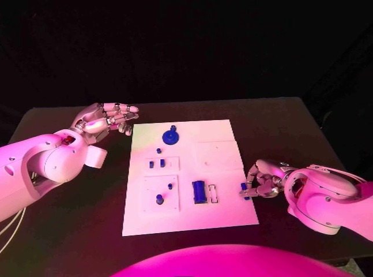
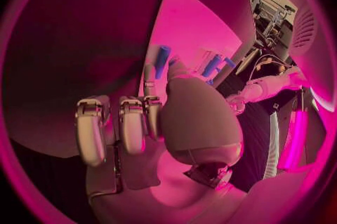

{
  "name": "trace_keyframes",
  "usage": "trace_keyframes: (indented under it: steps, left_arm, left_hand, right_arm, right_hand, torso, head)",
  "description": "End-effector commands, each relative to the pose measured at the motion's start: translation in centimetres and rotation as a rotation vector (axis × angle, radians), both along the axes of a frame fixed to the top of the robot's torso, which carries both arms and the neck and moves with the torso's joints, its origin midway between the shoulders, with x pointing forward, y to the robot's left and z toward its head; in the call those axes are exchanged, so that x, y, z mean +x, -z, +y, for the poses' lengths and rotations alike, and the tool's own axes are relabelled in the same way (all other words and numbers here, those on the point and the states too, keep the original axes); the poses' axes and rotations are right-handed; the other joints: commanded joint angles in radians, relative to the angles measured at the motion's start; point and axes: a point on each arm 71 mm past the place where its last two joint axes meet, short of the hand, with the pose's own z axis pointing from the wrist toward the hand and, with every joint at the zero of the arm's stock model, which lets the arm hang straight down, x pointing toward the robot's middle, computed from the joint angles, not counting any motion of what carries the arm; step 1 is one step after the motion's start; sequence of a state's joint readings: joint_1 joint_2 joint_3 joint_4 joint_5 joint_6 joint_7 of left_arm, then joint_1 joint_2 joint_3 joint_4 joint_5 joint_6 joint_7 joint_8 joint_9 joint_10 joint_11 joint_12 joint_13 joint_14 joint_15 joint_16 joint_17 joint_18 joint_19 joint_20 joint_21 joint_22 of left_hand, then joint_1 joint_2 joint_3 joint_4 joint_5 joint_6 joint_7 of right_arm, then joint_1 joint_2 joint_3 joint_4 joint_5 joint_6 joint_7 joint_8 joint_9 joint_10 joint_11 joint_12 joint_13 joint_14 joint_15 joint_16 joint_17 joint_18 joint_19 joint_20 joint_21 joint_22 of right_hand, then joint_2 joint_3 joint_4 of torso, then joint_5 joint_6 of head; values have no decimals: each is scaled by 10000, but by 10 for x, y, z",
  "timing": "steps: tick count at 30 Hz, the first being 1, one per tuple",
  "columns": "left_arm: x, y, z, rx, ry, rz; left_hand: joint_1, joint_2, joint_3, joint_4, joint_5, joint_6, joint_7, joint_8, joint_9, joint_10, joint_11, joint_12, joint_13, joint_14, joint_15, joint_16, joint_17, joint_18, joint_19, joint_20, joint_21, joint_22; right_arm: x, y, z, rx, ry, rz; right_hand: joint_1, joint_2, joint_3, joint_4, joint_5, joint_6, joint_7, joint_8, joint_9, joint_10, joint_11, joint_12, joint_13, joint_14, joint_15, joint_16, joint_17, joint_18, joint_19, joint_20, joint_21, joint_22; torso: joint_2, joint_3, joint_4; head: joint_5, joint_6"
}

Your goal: Assemble the parts on the task board

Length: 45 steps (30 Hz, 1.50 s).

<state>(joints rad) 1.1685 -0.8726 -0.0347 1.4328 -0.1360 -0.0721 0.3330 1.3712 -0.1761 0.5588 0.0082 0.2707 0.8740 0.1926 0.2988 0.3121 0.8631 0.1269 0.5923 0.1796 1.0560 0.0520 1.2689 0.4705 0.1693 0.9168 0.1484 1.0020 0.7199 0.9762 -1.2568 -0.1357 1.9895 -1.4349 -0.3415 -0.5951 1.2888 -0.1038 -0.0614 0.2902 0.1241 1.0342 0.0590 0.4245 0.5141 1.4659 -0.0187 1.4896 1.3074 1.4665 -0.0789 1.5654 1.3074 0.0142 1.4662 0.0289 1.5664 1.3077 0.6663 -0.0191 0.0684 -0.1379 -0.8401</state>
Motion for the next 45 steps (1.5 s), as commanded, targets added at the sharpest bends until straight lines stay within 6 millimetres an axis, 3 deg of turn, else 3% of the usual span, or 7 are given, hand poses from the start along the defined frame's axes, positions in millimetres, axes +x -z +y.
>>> trace_keyframes:
  steps: [1, 5, 8, 14, 17, 29, 45]
  left_arm:
    - [-1, -1, -1, -138, 112, -27]
    - [-1, -1, -1, -134, 104, -25]
    - [-1, -1, -1, -132, 101, -24]
    - [-1, -1, -1, -135, 110, -23]
    - [-1, -1, -1, -134, 109, -22]
    - [-1, -1, -1, -125, 101, -17]
    - [-1, -1, -3, -125, 118, -6]
  left_hand:
    - [24, 87, 29, -26, 56, -73, -6, 64, 17, -39, 8, 47, -10, -13, 7, -25, -1, 162, 76, -2, -44, -11]
    - [24, 87, 29, -26, 56, -73, -6, 64, 17, -39, 8, 47, -10, -13, 7, -25, -1, 162, 76, -2, -44, -11]
    - [24, 87, 29, -26, 56, -73, -6, 64, 17, -39, 8, 47, -10, -13, 7, -25, -1, 162, 76, -2, -44, -11]
    - [14, 93, 37, -26, 54, -82, -4, 79, 17, -47, 9, 64, -14, -15, 8, -24, -8, 161, 78, -3, -41, -12]
    - [14, 93, 37, -26, 54, -82, -4, 79, 17, -47, 9, 64, -14, -15, 8, -24, -8, 161, 78, -3, -41, -12]
    - [18, 97, 42, -29, 55, -81, -6, 83, 18, -48, 8, 67, -15, -16, 8, -24, -10, 161, 78, -3, -40, -12]
    - [23, 102, 50, -35, 56, -80, -8, 90, 19, -51, 6, 73, -16, -3, 6, -16, 17, 162, 79, -4, -38, -12]
  right_arm:
    - [1, 3, 3, -350, -292, -74]
    - [1, 6, 5, -440, -352, -51]
    - [2, 9, 5, -586, -416, -25]
    - [2, 12, 6, -984, -618, 65]
    - [2, 13, 7, -1134, -715, 81]
    - [-2, 4, 16, 102, 89, 6]
    - [4, -9, 46, 2730, 1220, 977]
  right_hand:
    - [180, 25, 119, -4, 45, 22, -6, -86, -41, 744, 29, 44, 2197, 1043, 7, 54, 2634, -142, 1046, 1, 44, 2631]
    - [430, 71, 220, -24, 53, 35, -14, -127, -73, 741, 22, 34, 2195, 1043, 2, 54, 2634, -142, 1046, 0, 44, 2631]
    - [936, -3, 841, -30, -431, 99, -35, -219, -152, 742, 4, 30, 2202, 1043, -14, 54, 2634, -142, 1046, -13, 44, 2631]
    - [2325, -308, 1867, -330, 1008, 253, -81, -388, -317, 733, -49, 17, 2208, 1043, -69, 54, 2634, -142, 1046, -62, 44, 2631]
    - [2666, -688, 2859, -300, 1300, 482, -17, -543, -488, 726, -1, 8, 2217, 1043, -30, 54, 2634, -142, 1046, -46, 44, 2631]
    - [1982, -1182, 4409, -393, 2430, 545, -67, -446, -365, 731, -38, -18, 2219, 1043, -55, 54, 2634, -142, 1046, -56, 44, 2631]
    - [1155, -1235, 4935, -396, 2966, 262, -96, -237, -80, 739, -67, -41, 2214, 1043, -81, 54, 2634, -142, 1046, -86, 44, 2631]
  torso:
    - [7, 6, 6]
    - [2, 5, 10]
    - [-3, -9, 1]
    - [-13, -8, -5]
    - [-9, -9, -6]
    - [-12, -11, 3]
    - [-8, -18, 5]
  head:
    - [18, -12]
    - [28, -21]
    - [27, -31]
    - [37, -44]
    - [38, -45]
    - [74, -31]
    - [47, -44]
